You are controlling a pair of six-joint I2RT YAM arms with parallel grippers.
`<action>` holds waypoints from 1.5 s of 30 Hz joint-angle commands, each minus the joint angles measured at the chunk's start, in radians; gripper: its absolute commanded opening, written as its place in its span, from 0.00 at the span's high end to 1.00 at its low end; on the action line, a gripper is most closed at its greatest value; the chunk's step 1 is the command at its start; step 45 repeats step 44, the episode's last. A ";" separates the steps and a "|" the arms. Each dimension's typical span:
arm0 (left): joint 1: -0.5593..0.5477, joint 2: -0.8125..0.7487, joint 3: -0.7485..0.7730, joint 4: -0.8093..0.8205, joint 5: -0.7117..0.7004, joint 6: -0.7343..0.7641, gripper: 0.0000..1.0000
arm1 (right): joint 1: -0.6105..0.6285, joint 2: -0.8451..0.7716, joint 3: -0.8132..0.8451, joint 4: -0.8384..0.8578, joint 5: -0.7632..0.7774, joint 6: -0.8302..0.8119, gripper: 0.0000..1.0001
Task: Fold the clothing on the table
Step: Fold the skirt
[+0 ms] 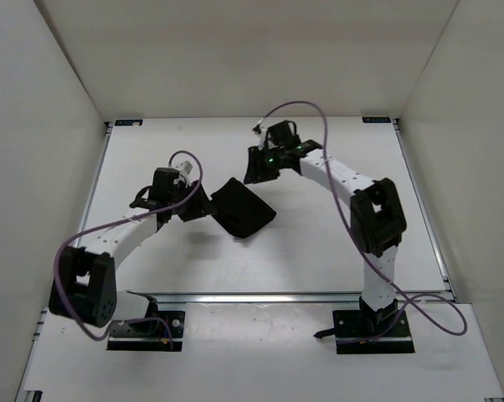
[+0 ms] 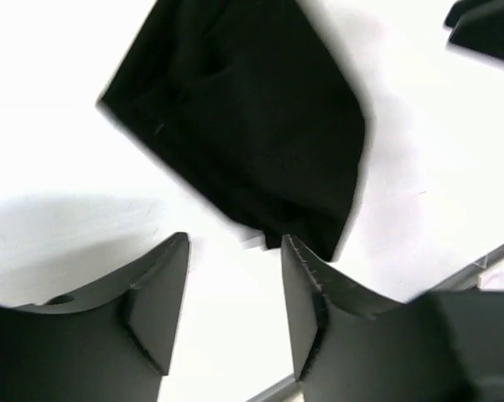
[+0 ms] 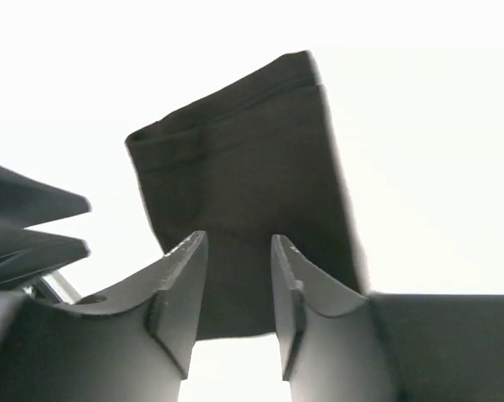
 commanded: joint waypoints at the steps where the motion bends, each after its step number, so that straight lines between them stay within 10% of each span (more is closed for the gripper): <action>1: -0.035 -0.128 0.072 0.009 -0.093 0.089 0.40 | -0.093 -0.179 -0.039 -0.013 0.084 -0.032 0.67; 3: -0.023 -0.136 0.081 0.092 -0.049 0.077 0.42 | -0.136 -0.235 -0.108 -0.008 0.093 -0.042 0.83; 6: -0.021 -0.077 0.100 0.196 0.000 0.031 0.69 | -0.194 -0.293 -0.213 0.018 0.069 -0.035 1.00; 11: -0.113 0.026 0.094 0.302 -0.060 -0.016 1.00 | -0.207 -0.374 -0.368 0.064 0.075 -0.058 1.00; 20: -0.159 0.195 0.037 0.281 -0.201 -0.044 1.00 | -0.274 -0.433 -0.453 0.027 0.091 -0.076 0.47; 24: -0.148 0.224 0.029 0.270 -0.176 -0.038 0.90 | -0.311 -0.483 -0.453 0.030 0.108 -0.102 0.32; 31: -0.125 0.161 0.190 0.173 -0.109 0.066 0.05 | -0.343 -0.513 -0.401 0.002 0.151 -0.131 0.21; 45: -0.052 -0.124 0.279 -0.213 -0.326 0.278 0.01 | -0.377 -0.490 -0.395 0.005 0.122 -0.174 0.25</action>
